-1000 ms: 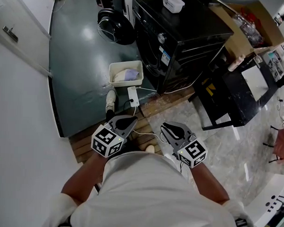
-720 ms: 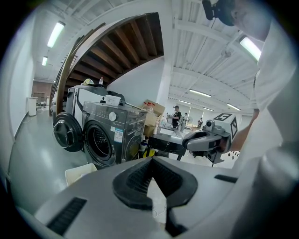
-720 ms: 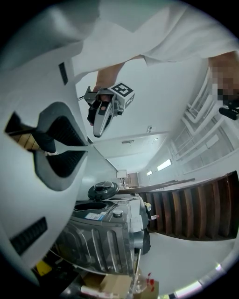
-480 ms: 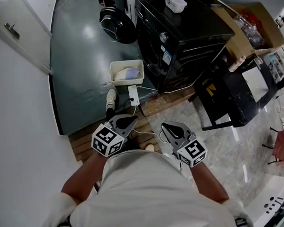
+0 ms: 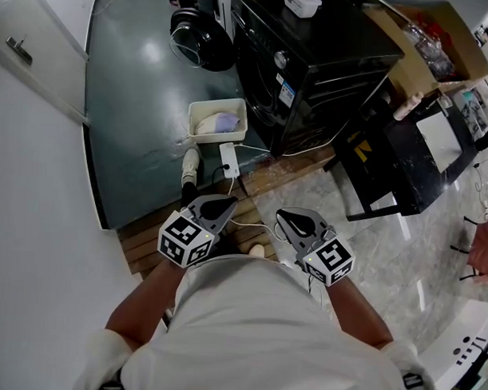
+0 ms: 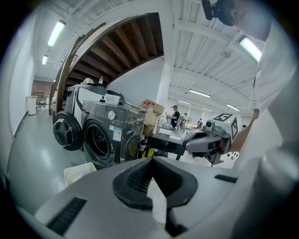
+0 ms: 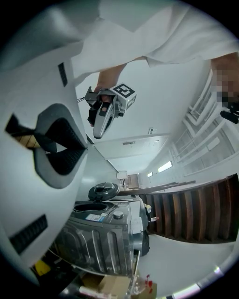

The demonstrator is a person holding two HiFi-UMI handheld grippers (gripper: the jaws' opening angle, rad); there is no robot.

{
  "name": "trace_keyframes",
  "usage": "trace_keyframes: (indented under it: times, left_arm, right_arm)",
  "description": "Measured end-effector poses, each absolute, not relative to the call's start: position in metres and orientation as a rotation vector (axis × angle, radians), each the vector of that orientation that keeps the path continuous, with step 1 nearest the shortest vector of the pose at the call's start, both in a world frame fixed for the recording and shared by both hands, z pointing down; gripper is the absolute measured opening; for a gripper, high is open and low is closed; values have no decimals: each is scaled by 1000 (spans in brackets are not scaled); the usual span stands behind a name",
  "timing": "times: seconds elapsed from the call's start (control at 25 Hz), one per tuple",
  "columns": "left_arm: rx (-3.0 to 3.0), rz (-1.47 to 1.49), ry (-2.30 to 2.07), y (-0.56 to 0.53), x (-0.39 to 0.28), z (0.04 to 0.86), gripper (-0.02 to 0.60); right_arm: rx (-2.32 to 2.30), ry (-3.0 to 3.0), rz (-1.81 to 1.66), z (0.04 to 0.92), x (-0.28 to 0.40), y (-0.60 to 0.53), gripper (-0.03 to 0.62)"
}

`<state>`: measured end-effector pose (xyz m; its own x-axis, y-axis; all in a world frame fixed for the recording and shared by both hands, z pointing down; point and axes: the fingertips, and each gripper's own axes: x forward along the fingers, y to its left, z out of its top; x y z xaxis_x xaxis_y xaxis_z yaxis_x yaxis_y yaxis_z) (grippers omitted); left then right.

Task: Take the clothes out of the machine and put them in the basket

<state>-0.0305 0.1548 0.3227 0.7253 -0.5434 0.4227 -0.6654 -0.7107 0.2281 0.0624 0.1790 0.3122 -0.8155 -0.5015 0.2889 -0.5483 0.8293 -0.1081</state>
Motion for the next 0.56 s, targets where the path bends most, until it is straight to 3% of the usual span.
trace_keyframes:
  times: [0.56]
  left_arm:
    - [2544, 473, -938, 152, -32, 328, -2]
  right_arm:
    - [795, -2769, 307, 320, 59, 178, 5]
